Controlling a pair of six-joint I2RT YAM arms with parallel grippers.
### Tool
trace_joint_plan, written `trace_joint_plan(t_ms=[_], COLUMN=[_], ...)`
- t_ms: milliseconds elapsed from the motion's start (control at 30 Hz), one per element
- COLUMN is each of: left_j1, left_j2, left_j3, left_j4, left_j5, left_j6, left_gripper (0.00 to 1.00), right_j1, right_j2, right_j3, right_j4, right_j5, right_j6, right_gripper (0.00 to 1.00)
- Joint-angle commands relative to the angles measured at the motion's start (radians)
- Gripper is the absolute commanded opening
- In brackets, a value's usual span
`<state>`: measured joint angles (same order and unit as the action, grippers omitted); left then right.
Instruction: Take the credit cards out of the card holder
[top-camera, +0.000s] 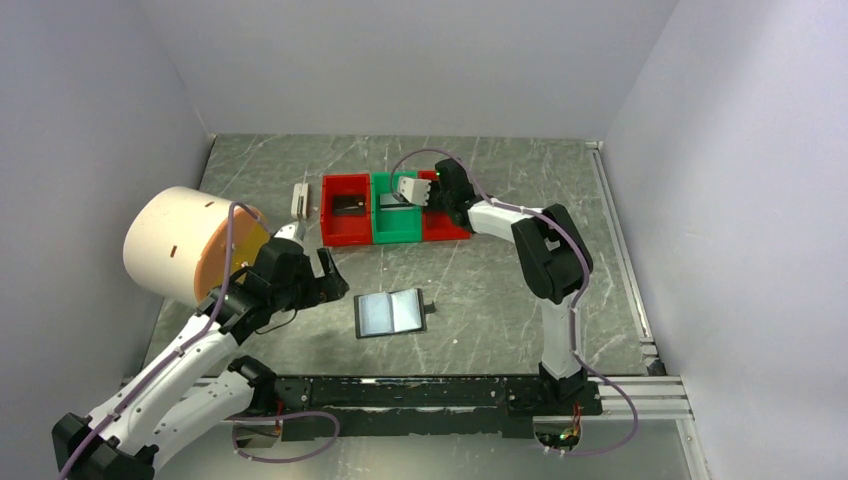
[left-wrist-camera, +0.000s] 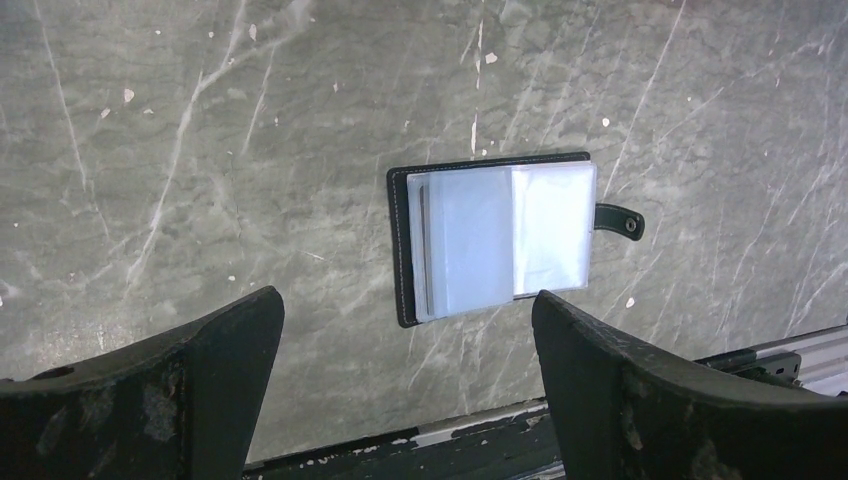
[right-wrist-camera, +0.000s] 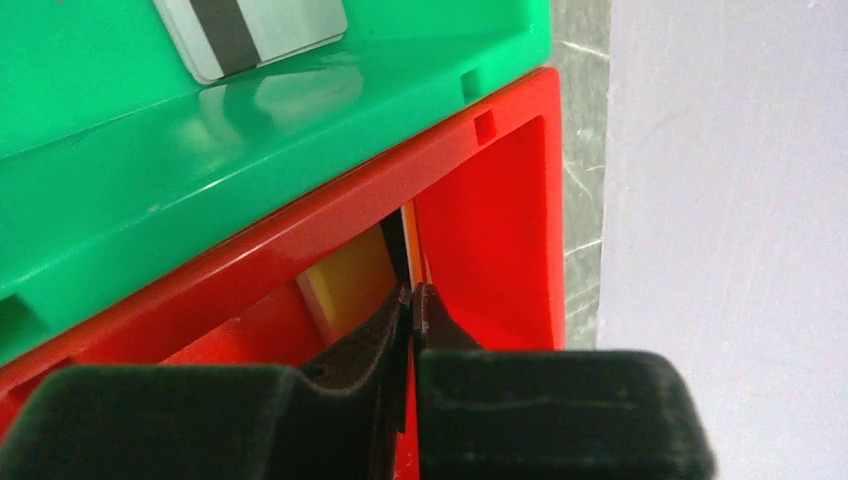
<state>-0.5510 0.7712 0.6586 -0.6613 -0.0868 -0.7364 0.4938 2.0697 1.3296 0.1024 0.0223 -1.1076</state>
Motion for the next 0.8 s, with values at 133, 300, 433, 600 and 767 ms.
trace_joint_plan(t_ms=[133,300,433,600,767], left_j1=[0.009,0.008,0.008,0.008,0.008], left_j2=[-0.019,-0.014,-0.019,-0.006,0.013], left_j3=[0.028,0.027,0.022,0.013,0.001], left_j4=[-0.028,-0.026,-0.021,0.0,0.029], left_j5=[-0.017,-0.013,-0.004,0.024,0.047], left_j6=[0.0,0.004,0.001,0.006,0.0], left_gripper=[1.0,1.0,1.0,1.0,1.0], right_j1=[-0.009,-0.018,-0.028,-0.043,-0.033], right_j2=[0.006,-0.015,-0.041,-0.091,-0.189], right_j3=[0.043,0.058,0.074,0.079,0.055], right_j4=[-0.007,-0.049,-0.104,-0.129,-0.1], right_j5=[-0.022,-0.051,-0.074,-0.109,-0.072], right_j6=[-0.014,0.011,0.022,0.074,0.195], right_gripper=[0.27,0.32,0.4,0.5,0.54])
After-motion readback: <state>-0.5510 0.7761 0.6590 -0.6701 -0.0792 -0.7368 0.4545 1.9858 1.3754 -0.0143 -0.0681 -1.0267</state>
